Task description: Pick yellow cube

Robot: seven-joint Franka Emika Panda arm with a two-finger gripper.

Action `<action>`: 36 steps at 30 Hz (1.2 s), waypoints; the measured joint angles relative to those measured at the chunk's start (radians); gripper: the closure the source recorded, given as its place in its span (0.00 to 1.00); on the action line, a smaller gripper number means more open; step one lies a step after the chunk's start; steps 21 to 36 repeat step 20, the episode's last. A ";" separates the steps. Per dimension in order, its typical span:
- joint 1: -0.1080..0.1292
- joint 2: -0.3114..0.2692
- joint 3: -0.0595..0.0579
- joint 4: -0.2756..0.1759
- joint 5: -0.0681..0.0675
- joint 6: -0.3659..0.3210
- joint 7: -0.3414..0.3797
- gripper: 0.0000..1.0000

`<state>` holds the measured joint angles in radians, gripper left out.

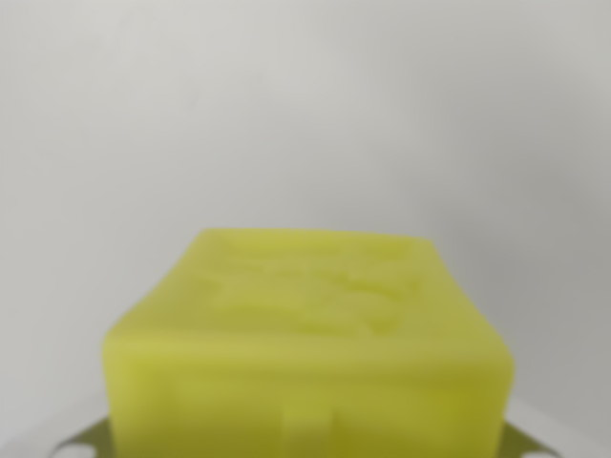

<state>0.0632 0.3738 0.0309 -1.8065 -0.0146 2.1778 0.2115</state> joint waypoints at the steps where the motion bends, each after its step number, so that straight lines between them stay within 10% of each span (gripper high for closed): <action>1: 0.000 -0.003 0.000 0.002 0.000 -0.005 0.000 1.00; 36: 0.000 -0.030 0.000 0.027 0.002 -0.057 -0.001 1.00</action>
